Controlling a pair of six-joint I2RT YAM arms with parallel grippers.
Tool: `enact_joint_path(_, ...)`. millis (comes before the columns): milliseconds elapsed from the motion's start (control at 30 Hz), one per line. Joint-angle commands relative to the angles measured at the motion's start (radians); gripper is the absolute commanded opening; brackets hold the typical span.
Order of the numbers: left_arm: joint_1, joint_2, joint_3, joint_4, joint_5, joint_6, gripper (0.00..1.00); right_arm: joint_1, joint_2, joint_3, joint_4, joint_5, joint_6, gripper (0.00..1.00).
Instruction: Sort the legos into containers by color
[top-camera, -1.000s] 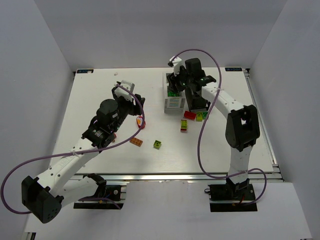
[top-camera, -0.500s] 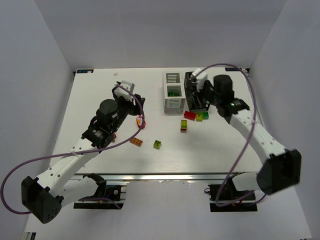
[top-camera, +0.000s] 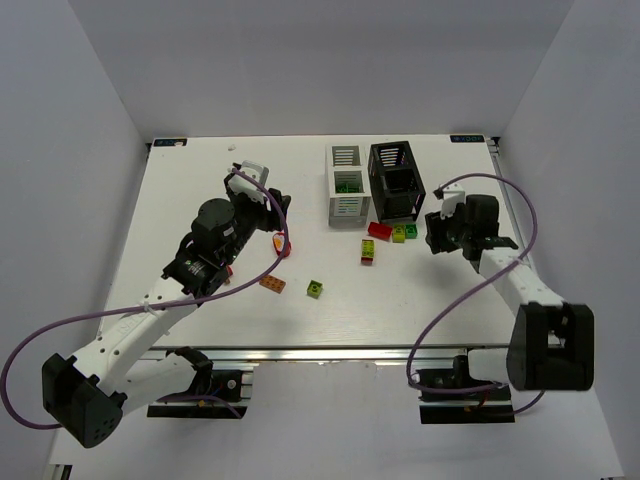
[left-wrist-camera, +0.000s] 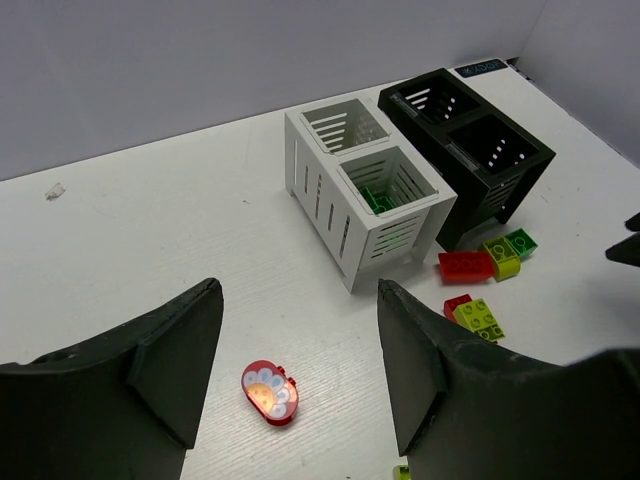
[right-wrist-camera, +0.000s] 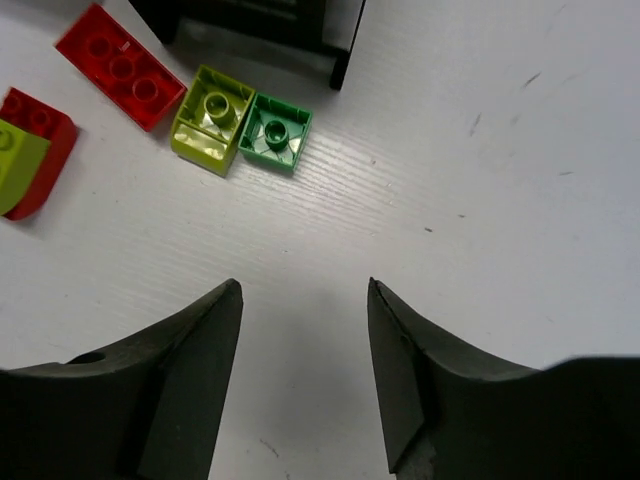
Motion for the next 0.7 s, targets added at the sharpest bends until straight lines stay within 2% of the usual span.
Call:
enact_joint_path(0, 0.005, -0.02, -0.001, 0.015, 0.002, 0.001, 0.73, -0.003, 0.138, 0.073, 0.035, -0.02, 0.048, 0.58)
enact_joint_path(100, 0.005, -0.02, -0.001, 0.017, 0.001, 0.001, 0.73, -0.004, 0.258, 0.138, -0.001, -0.046, 0.073, 0.58)
enact_joint_path(333, 0.005, -0.017, -0.003, 0.015, 0.001, 0.003, 0.73, -0.004, 0.395, 0.209, -0.008, -0.046, 0.098, 0.72)
enact_joint_path(667, 0.005, -0.011, -0.001, 0.015, -0.002, 0.006, 0.73, 0.02, 0.469, 0.229, 0.077, 0.032, 0.119, 0.7)
